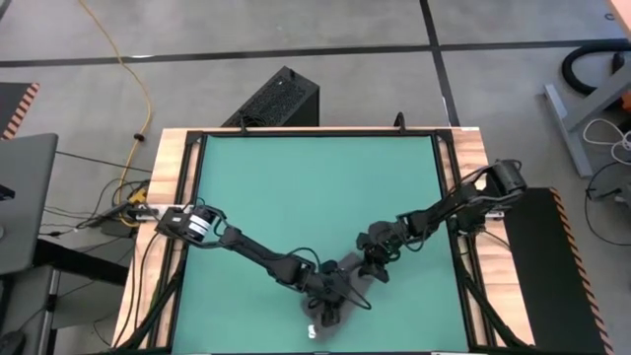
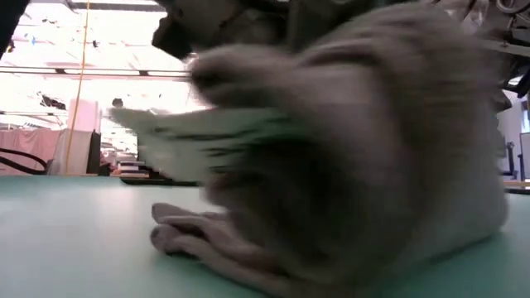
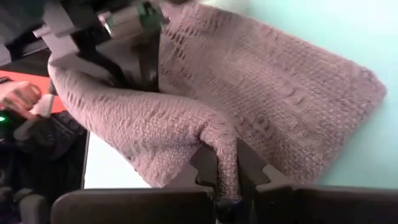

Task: Roll towel
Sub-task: Roll the gray towel

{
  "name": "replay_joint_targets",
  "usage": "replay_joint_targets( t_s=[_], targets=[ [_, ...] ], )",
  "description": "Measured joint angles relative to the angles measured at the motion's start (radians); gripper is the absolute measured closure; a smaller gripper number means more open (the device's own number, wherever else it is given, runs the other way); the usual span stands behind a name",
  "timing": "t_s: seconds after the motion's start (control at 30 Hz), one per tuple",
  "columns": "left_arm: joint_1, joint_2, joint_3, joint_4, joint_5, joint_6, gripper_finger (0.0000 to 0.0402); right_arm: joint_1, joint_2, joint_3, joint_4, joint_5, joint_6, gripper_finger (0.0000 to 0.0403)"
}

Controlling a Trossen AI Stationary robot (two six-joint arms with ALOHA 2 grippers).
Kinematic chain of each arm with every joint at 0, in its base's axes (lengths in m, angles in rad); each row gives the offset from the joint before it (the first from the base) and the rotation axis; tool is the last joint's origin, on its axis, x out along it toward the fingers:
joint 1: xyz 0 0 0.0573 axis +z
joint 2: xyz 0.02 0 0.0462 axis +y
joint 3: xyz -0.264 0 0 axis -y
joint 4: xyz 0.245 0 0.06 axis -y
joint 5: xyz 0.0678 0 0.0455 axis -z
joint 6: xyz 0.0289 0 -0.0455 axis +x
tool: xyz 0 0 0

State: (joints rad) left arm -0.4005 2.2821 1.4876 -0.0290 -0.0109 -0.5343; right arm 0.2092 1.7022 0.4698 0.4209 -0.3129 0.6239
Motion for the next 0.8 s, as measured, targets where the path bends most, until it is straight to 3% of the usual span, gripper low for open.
replay_joint_targets(
  t_s=[0.4, 0.57, 0.67, 0.8],
  targets=[
    [-0.061, -0.189, -0.011, -0.458, -0.168, -0.103, 0.0402, 0.005, 0.005, -0.002, 0.014, 0.062, 0.007, 0.0367],
    [-0.097, -0.271, -0.008, -0.597, -0.298, -0.195, 0.0402, 0.018, 0.006, -0.002, 0.016, 0.084, 0.015, 0.0366],
    [-0.133, -0.306, -0.008, -0.569, -0.431, -0.202, 0.0402, 0.018, 0.006, -0.003, 0.018, 0.087, 0.018, 0.0366],
    [-0.174, -0.344, -0.003, -0.347, -0.570, -0.092, 0.0402, 0.018, 0.006, -0.003, 0.021, 0.092, 0.027, 0.0366]
  ],
)
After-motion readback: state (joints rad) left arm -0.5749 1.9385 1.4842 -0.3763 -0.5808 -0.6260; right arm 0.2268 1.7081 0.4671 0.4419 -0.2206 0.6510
